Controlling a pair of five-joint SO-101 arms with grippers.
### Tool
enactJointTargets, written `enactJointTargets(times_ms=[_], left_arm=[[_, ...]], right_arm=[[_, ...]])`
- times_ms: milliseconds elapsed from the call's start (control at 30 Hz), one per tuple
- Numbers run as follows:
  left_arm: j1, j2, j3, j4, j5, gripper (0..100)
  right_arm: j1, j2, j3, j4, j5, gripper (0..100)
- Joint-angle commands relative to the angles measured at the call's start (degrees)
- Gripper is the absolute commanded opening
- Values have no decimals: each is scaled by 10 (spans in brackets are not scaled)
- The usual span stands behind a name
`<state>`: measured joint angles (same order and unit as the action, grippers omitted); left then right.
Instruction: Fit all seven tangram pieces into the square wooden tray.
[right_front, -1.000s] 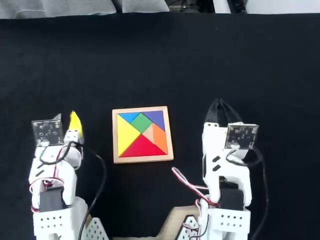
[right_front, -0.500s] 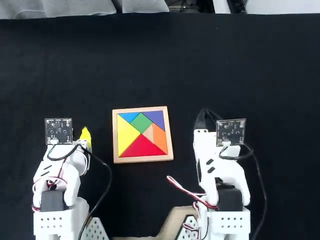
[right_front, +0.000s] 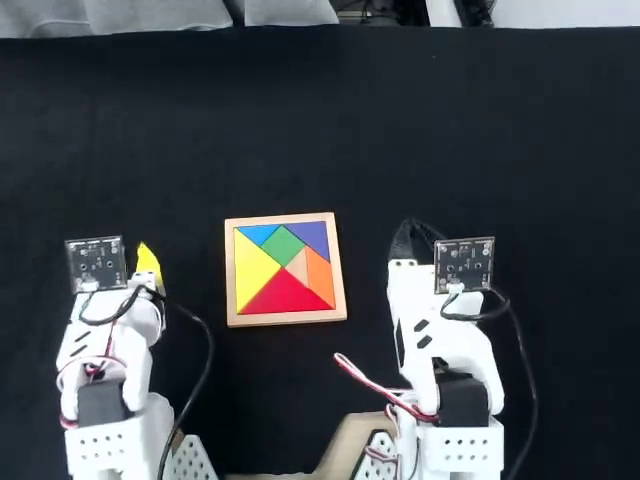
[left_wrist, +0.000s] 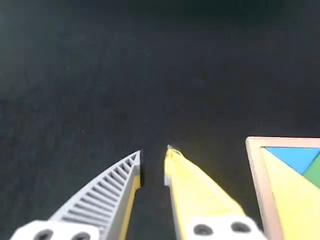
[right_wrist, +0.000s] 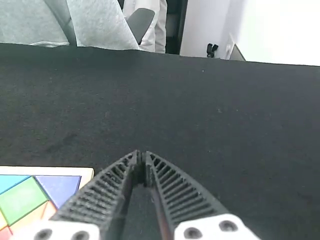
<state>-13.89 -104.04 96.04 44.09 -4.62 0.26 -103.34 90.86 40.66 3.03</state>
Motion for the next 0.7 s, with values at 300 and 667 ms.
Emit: enactJointTargets(times_ms=[300, 667], left_arm=[[68, -2, 14, -7, -2, 84], [98, -1, 14, 66, -3, 84]], right_arm=[[-4, -51, 35, -65, 1, 11], [-4, -51, 57, -65, -1, 11]])
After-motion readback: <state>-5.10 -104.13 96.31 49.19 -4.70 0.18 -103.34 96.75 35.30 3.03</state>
